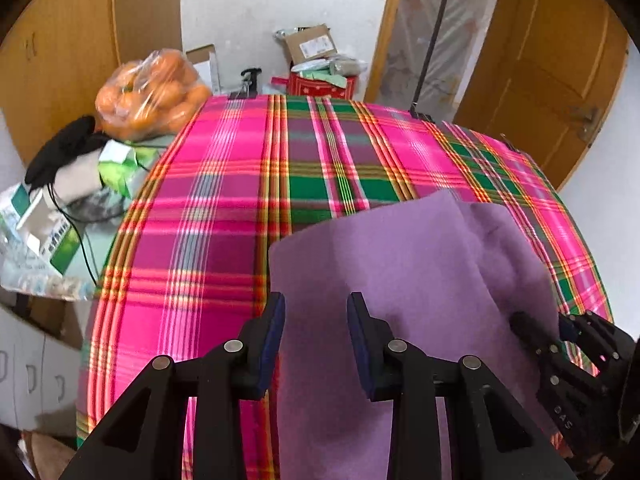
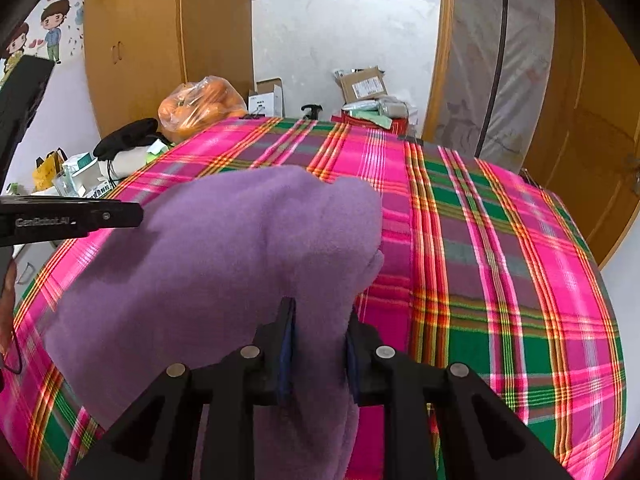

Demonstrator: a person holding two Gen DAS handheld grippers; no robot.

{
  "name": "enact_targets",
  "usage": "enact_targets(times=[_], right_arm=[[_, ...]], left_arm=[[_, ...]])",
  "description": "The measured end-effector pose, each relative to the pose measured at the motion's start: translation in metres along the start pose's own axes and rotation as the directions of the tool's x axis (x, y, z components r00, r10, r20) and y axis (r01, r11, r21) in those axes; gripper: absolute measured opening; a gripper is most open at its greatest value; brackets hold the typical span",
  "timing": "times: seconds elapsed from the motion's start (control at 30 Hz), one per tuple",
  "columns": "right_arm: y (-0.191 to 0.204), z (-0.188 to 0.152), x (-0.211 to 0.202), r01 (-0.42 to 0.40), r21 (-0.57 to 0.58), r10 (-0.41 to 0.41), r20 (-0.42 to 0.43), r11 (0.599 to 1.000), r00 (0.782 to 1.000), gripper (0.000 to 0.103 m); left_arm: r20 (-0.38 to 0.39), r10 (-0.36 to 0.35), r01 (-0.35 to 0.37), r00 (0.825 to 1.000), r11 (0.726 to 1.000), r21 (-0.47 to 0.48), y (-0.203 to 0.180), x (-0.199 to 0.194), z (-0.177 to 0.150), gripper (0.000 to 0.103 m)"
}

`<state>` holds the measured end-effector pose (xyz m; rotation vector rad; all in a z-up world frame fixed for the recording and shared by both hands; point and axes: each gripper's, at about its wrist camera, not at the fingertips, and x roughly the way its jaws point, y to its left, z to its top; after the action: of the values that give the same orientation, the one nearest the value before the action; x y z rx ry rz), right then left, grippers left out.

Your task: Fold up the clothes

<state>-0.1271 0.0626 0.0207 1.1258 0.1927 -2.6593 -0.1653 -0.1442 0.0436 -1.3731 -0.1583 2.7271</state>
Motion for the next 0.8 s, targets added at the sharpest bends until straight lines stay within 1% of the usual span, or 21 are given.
enact_targets(times=[0.23, 0.3, 0.63, 0.7, 0.8], right_arm=[[-0.006, -0.004, 0.001, -0.017, 0.015, 0.018, -0.019, 1.0, 1.0, 0.027], [-0.009, -0.006, -0.001, -0.017, 0.021, 0.018, -0.021, 1.0, 1.0, 0.03], [-0.026, -0.022, -0.019, -0.007, 0.051, 0.009, -0.032, 0.999, 0.999, 0.03], [-0.03, -0.024, -0.023, 0.0, 0.062, 0.002, -0.039, 0.998, 0.999, 0.03], [-0.032, -0.026, -0.036, 0.03, 0.096, -0.028, -0.017, 0.995, 0.999, 0.03]], left_arm=[[-0.033, -0.01, 0.007, 0.999, 0.997, -0.077, 0.02, -0.002, -0.016, 0.034], [-0.035, -0.013, 0.01, 0.999, 0.996, -0.087, 0.024, -0.004, -0.022, 0.034], [-0.053, 0.005, -0.01, 0.999, 0.995, -0.099, 0.028, -0.008, -0.039, 0.034], [-0.057, 0.004, -0.01, 0.998, 0.994, -0.109, 0.03, -0.009, -0.041, 0.034], [-0.061, 0.01, -0.018, 0.998, 0.992, -0.126, 0.032, -0.016, -0.047, 0.034]])
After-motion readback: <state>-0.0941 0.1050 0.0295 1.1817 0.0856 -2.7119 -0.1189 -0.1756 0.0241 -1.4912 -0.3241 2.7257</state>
